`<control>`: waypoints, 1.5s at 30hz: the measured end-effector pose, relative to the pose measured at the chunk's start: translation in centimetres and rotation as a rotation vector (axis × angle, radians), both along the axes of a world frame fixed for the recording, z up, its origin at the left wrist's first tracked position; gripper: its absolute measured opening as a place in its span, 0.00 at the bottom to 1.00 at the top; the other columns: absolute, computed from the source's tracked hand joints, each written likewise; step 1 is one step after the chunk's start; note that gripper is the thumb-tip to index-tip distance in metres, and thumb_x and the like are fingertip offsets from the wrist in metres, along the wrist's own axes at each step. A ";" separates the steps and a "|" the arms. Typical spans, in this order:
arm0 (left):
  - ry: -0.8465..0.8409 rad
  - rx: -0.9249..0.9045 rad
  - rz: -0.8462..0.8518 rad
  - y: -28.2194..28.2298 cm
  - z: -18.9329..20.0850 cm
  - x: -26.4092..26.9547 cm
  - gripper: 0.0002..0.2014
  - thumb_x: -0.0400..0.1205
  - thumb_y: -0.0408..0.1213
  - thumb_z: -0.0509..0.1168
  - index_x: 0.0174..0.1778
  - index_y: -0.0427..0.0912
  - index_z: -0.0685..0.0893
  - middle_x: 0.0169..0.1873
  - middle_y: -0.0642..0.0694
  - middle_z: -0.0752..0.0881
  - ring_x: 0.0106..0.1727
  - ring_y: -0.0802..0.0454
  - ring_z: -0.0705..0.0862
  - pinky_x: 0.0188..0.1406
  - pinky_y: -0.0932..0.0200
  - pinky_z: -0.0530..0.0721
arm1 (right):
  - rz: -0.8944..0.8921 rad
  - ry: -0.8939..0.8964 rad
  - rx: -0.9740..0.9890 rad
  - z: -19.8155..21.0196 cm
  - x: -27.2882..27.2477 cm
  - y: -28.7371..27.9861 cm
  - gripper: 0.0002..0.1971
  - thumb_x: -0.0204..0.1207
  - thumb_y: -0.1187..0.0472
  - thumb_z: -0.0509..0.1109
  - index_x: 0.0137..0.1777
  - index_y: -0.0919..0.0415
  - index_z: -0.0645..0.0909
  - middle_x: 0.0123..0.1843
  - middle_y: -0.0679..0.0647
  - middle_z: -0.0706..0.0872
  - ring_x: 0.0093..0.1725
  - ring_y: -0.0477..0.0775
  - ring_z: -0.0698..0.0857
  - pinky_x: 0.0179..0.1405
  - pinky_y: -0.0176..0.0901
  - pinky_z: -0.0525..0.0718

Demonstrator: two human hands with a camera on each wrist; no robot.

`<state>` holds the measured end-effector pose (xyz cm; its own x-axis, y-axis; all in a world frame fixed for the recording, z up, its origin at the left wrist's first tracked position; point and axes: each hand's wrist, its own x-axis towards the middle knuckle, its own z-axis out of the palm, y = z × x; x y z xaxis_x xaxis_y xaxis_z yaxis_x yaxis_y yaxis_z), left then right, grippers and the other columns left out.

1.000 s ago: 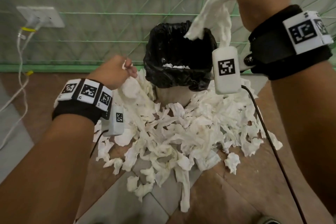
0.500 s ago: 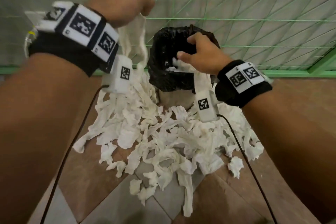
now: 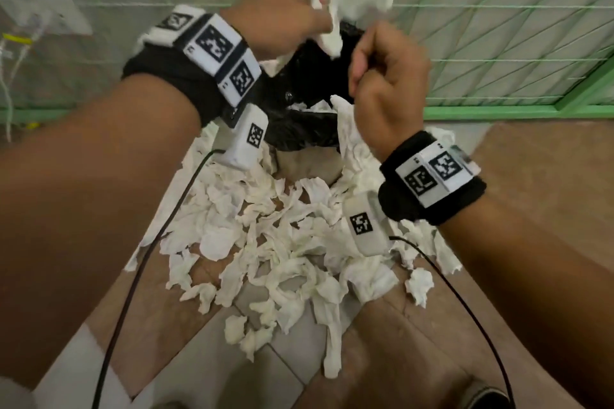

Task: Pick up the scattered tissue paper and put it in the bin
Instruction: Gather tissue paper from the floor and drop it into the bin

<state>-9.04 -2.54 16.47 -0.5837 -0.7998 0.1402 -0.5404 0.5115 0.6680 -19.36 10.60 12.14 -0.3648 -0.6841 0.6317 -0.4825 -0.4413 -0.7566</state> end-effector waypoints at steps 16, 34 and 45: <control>0.013 -0.153 0.549 1.8 -10.5 12.6 0.14 0.82 0.40 0.50 0.37 0.39 0.76 0.30 0.42 0.75 0.34 0.45 0.73 0.33 0.50 0.68 | 0.762 1.378 1.406 -20.2 8.3 13.9 0.44 0.66 0.40 0.76 0.79 0.53 0.63 0.77 0.62 0.61 0.69 0.71 0.71 0.55 0.61 0.83; -0.909 0.141 -0.117 15.6 -28.4 12.5 0.32 0.78 0.60 0.53 0.79 0.57 0.61 0.77 0.44 0.69 0.76 0.42 0.71 0.73 0.42 0.73 | 0.790 0.924 1.219 -7.7 6.2 5.6 0.10 0.78 0.66 0.60 0.47 0.66 0.83 0.52 0.60 0.87 0.51 0.58 0.85 0.48 0.46 0.83; -0.247 0.278 0.007 13.7 -24.9 12.9 0.24 0.83 0.47 0.54 0.77 0.55 0.71 0.66 0.46 0.77 0.65 0.49 0.76 0.70 0.58 0.73 | 0.109 0.472 0.541 9.4 -1.4 -0.1 0.19 0.83 0.49 0.61 0.32 0.58 0.72 0.28 0.51 0.68 0.26 0.47 0.67 0.28 0.40 0.65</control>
